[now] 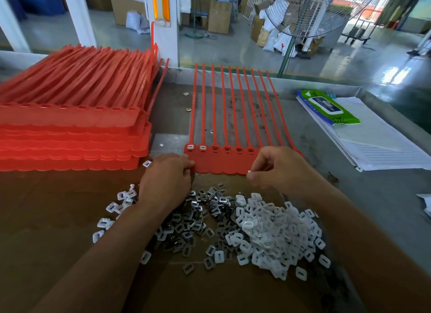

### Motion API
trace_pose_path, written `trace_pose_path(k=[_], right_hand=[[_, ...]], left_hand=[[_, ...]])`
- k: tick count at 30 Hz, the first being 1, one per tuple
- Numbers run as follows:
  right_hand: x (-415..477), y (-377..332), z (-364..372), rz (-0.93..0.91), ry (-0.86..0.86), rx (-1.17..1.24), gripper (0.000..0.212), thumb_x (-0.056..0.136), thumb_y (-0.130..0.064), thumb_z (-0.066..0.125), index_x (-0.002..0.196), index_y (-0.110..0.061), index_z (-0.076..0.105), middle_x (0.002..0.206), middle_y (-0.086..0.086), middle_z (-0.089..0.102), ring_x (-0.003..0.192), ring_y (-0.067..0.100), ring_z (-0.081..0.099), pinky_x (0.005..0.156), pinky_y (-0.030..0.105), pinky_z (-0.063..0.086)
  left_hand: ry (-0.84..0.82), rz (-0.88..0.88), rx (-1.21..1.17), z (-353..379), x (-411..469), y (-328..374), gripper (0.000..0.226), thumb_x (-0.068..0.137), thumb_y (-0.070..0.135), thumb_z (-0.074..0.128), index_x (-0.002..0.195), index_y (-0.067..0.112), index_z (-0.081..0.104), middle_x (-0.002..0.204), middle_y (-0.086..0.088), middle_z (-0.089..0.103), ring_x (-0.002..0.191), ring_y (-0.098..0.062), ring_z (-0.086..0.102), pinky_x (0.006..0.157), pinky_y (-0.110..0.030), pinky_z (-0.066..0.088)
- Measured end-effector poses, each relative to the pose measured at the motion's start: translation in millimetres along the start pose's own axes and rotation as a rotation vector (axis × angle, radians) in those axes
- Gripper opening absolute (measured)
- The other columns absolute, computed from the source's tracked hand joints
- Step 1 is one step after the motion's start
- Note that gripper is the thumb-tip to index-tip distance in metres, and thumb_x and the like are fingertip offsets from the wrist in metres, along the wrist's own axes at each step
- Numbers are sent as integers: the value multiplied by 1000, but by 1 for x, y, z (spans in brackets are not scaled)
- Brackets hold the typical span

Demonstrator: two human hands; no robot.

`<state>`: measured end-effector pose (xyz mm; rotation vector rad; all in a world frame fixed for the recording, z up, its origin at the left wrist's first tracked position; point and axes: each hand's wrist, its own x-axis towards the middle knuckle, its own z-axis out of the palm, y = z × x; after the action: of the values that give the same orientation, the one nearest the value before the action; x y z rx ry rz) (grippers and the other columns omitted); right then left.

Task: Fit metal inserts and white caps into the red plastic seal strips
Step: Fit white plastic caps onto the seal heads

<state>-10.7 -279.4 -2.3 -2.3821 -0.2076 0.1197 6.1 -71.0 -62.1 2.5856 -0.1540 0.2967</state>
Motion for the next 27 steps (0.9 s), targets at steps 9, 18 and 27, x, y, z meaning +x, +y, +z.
trace_pose_path(k=[9, 18, 27], right_hand=[[44, -9, 17, -35, 74, -12, 21, 73, -12, 75, 65, -27, 62, 61, -14, 59, 55, -5, 53, 53, 5, 40], [89, -13, 40, -9, 110, -21, 11, 83, -10, 64, 92, -10, 71, 79, -4, 59, 64, -1, 49, 57, 14, 37], [101, -7, 49, 81, 81, -60, 15, 83, -14, 65, 97, -10, 71, 107, 4, 68, 87, 7, 54, 76, 21, 39]], left_hand=[[27, 23, -35, -2, -2, 1, 28, 83, 8, 51, 105, 14, 67, 118, -4, 62, 110, -19, 56, 94, -28, 39], [32, 8, -34, -2, -2, 1, 24, 84, 13, 51, 100, 15, 69, 111, -6, 65, 104, -22, 58, 88, -31, 43], [36, 16, -43, -3, -2, 2, 24, 85, 14, 51, 101, 14, 68, 109, -6, 66, 101, -22, 59, 86, -32, 45]])
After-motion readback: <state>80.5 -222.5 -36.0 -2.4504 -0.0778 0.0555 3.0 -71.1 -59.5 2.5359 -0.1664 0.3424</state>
